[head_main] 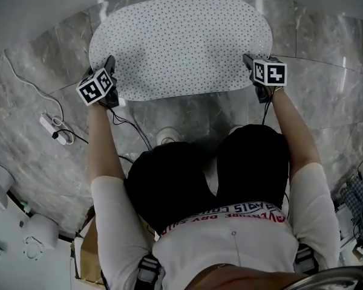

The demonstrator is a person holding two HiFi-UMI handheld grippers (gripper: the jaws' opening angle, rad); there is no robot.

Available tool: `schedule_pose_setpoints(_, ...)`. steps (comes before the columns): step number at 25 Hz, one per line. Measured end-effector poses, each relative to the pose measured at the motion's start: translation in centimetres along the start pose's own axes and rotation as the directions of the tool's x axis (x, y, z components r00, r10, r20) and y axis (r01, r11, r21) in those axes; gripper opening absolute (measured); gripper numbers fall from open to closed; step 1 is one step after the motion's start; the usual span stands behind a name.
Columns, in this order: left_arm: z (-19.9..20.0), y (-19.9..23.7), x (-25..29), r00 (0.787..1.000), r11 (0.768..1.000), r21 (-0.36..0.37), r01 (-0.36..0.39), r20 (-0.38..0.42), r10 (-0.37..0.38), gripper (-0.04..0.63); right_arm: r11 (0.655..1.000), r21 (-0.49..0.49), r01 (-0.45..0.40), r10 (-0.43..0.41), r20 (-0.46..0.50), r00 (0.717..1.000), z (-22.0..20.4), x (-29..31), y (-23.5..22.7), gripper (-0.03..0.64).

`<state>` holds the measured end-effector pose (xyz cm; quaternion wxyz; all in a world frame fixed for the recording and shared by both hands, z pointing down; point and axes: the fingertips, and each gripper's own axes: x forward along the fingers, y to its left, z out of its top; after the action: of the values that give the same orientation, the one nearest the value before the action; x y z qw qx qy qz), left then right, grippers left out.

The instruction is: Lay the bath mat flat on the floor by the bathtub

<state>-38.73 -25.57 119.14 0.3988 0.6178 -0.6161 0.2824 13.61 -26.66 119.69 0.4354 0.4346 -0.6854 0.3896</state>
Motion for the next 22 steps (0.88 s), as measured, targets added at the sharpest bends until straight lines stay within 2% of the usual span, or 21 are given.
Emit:
schedule_pose_setpoints(1, -0.2, 0.5, 0.0, 1.0, 1.0, -0.014, -0.011, 0.004, 0.011, 0.312, 1.0, 0.005, 0.01, -0.01, -0.003, 1.0, -0.1, 0.1, -0.2, 0.243)
schedule_pose_setpoints(3, -0.5, 1.9, -0.3, 0.998, 0.998, -0.029, -0.058, 0.008, 0.058, 0.391, 0.998, 0.021, 0.062, -0.062, 0.01, 0.998, 0.0, -0.2, -1.0, 0.265)
schedule_pose_setpoints(5, -0.4, 3.2, -0.9, 0.994, 0.994, -0.033, -0.107, 0.024, 0.108, 0.428, 0.991, 0.027, 0.134, -0.135, 0.043, 0.99, 0.8, -0.8, -2.2, 0.281)
schedule_pose_setpoints(8, 0.9, 4.3, -2.2, 0.984, 0.987, -0.014, -0.162, 0.067, 0.163, 0.439, 0.974, 0.001, 0.224, -0.223, 0.125, 0.967, 3.2, -2.3, -3.2, 0.284)
schedule_pose_setpoints(11, 3.0, 3.1, -3.4, 0.98, 0.991, -0.047, -0.129, 0.143, 0.135, 0.437, 0.966, -0.055, 0.254, -0.237, 0.212, 0.948, 6.0, -4.0, -2.4, 0.284)
schedule_pose_setpoints(14, 4.7, 0.1, -4.4, 0.981, 0.997, -0.062, -0.034, 0.188, 0.045, 0.433, 0.98, -0.083, 0.18, -0.154, 0.253, 0.955, 7.8, -5.1, 0.3, 0.276)
schedule_pose_setpoints(15, 5.0, -1.0, -4.7, 0.982, 0.999, -0.054, -0.002, 0.19, 0.012, 0.43, 0.984, -0.09, 0.155, -0.127, 0.263, 0.956, 8.3, -5.4, 1.3, 0.233)
schedule_pose_setpoints(16, 5.4, -2.1, -5.0, 0.982, 0.999, -0.045, 0.016, 0.187, -0.007, 0.414, 0.986, -0.099, 0.131, -0.1, 0.274, 0.957, 8.8, -5.9, 2.1, 0.173)
schedule_pose_setpoints(17, 5.7, -2.9, -5.5, 0.982, 0.999, -0.039, 0.013, 0.187, -0.005, 0.345, 0.989, -0.109, 0.102, -0.067, 0.284, 0.956, 9.3, -6.3, 3.1, 0.102)
schedule_pose_setpoints(18, 6.1, -3.4, -6.1, 0.981, 0.999, -0.038, -0.007, 0.193, 0.014, 0.213, 0.991, -0.121, 0.064, -0.026, 0.293, 0.956, 9.7, -6.7, 4.1, 0.06)
schedule_pose_setpoints(19, 6.6, -3.7, -6.7, 0.978, 0.999, -0.038, -0.03, 0.204, 0.038, 0.09, 0.991, -0.133, 0.026, 0.015, 0.299, 0.954, 10.1, -7.2, 5.1, 0.048)
schedule_pose_setpoints(20, 7.2, -4.3, -7.5, 0.975, 0.999, -0.034, -0.043, 0.215, 0.049, 0.044, 0.989, -0.146, -0.005, 0.05, 0.305, 0.951, 10.5, -7.8, 6.1, 0.017)
schedule_pose_setpoints(22, 8.2, -5.9, -9.1, 0.973, 1.0, -0.001, -0.029, 0.228, 0.028, 0.012, 0.984, -0.175, -0.041, 0.096, 0.318, 0.943, 11.1, -9.6, 7.7, 0.009)
